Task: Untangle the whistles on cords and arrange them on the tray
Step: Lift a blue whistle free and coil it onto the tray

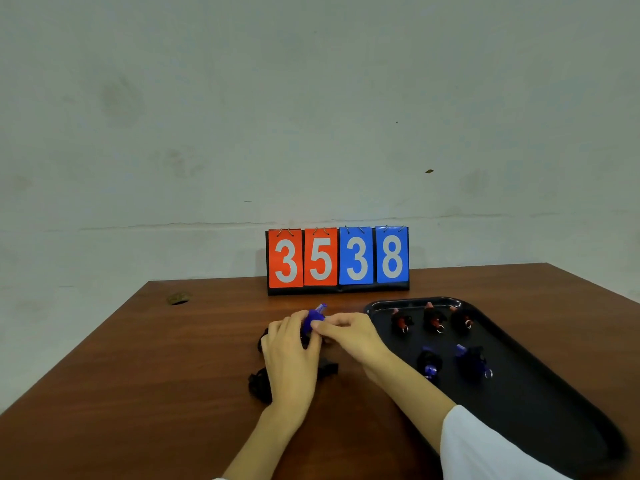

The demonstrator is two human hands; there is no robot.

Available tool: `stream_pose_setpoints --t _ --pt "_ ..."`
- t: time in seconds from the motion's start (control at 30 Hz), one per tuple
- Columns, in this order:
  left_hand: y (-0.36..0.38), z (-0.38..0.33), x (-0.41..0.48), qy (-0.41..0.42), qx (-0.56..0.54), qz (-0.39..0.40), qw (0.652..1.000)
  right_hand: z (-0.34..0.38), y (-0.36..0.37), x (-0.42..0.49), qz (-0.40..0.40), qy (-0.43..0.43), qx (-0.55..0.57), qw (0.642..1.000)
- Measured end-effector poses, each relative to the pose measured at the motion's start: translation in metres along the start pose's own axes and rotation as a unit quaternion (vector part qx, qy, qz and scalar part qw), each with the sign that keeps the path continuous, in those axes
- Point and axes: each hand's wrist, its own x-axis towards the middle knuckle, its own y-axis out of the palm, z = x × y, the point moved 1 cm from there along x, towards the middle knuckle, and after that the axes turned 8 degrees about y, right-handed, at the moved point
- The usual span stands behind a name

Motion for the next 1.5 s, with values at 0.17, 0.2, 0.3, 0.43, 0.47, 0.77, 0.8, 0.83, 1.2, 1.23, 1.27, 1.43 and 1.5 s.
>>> stream_pose_setpoints --t 0.17,0.2,0.3,0.43,0.47,0.77,0.8,0.83,1.2,1.23,1.27,1.43,1.5 --pt "-0.004 -0.004 0.001 -0.032 -0.072 0.015 0.997 0.009 0.002 -0.007 -0.096 -0.053 0.008 0.994" --pt "-0.003 -0.004 0.0 -0.034 -0.076 0.027 0.996 0.012 0.002 -0.008 -0.114 -0.067 0.013 0.991" --pt "0.0 -0.002 -0.004 -0.015 -0.042 0.065 0.997 0.022 -0.002 -0.01 -0.143 -0.09 0.074 0.983" --pt "0.004 0.003 -0.006 0.003 -0.021 0.079 0.997 0.044 -0.01 -0.009 -0.101 -0.06 0.231 0.966" --pt "0.005 0.003 -0.006 0.012 -0.019 0.082 0.996 0.051 -0.013 -0.009 -0.097 -0.059 0.251 0.961" --pt "0.001 -0.004 -0.006 0.059 0.001 0.116 0.991 0.111 -0.04 -0.003 -0.13 -0.113 0.263 0.949" --pt "0.002 -0.004 -0.006 0.056 -0.013 0.104 0.993 0.115 -0.042 -0.003 -0.141 -0.126 0.26 0.947" --pt "0.002 -0.004 -0.005 0.051 -0.025 0.091 0.994 0.118 -0.044 -0.002 -0.161 -0.14 0.247 0.945" --pt "0.008 0.006 -0.004 -0.057 -0.01 0.187 0.981 0.161 -0.076 -0.018 -0.214 -0.213 0.19 0.934" --pt "0.008 0.003 -0.003 -0.047 -0.015 0.19 0.981 0.162 -0.075 -0.021 -0.198 -0.211 0.178 0.941" --pt "0.008 -0.002 -0.002 -0.039 -0.029 0.195 0.98 0.162 -0.071 -0.023 -0.178 -0.206 0.17 0.947" --pt "-0.006 -0.055 0.006 -0.042 -0.272 0.252 0.928 0.156 -0.056 -0.034 -0.101 -0.179 0.141 0.969" --pt "-0.01 -0.075 0.012 -0.026 -0.303 0.27 0.914 0.157 -0.055 -0.039 -0.077 -0.179 0.135 0.971"
